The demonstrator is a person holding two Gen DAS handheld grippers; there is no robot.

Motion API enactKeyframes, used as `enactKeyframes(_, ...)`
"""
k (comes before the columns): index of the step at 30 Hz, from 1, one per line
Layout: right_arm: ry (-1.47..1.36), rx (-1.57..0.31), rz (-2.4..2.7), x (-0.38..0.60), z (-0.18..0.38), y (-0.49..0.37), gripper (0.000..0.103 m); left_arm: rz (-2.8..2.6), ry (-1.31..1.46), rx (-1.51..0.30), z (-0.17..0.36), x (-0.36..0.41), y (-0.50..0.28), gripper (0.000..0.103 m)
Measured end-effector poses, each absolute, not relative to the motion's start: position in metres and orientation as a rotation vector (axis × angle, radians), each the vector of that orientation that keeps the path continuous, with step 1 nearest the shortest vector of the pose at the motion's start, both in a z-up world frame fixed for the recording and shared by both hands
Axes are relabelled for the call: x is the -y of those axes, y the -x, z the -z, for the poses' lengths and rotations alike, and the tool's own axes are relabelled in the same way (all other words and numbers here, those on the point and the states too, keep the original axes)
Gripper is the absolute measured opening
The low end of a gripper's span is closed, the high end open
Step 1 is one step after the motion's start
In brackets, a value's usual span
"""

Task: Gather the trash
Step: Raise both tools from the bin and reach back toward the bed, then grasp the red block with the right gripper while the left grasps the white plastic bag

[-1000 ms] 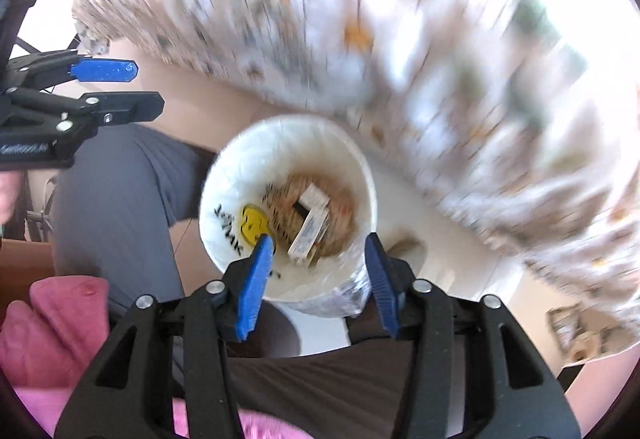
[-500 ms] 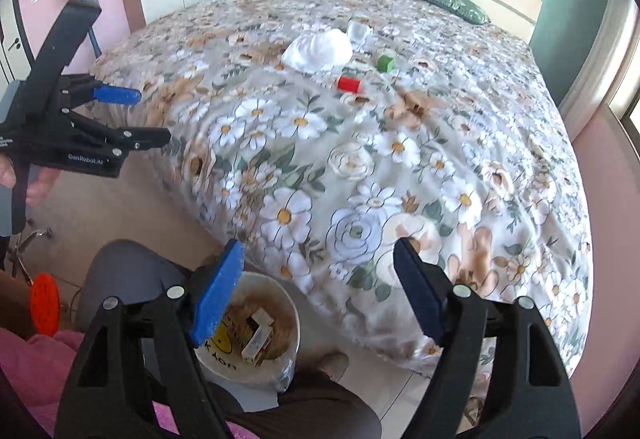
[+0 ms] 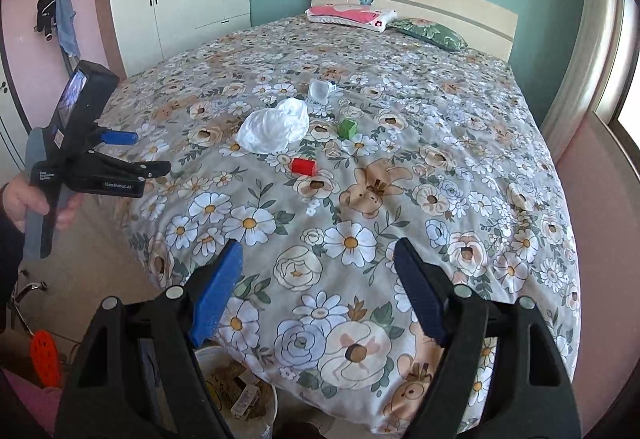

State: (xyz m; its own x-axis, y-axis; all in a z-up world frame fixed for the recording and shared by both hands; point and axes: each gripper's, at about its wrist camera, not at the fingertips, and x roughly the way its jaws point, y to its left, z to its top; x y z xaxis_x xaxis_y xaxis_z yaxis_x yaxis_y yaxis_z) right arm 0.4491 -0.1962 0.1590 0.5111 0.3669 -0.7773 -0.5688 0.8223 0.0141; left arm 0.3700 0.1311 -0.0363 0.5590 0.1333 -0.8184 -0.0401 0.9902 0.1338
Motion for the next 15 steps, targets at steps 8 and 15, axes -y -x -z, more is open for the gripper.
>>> enactKeyframes(8,0.221,-0.884,-0.626,0.173,-0.130,-0.494,0.077,-0.106,-0.121,-0.976,0.060,-0.143,-0.439,0.088)
enactKeyframes(15,0.263,-0.893,-0.695,0.121,-0.079,-0.536,0.077,-0.114,-0.163,-0.957,0.087,-0.153,-0.494,0.088)
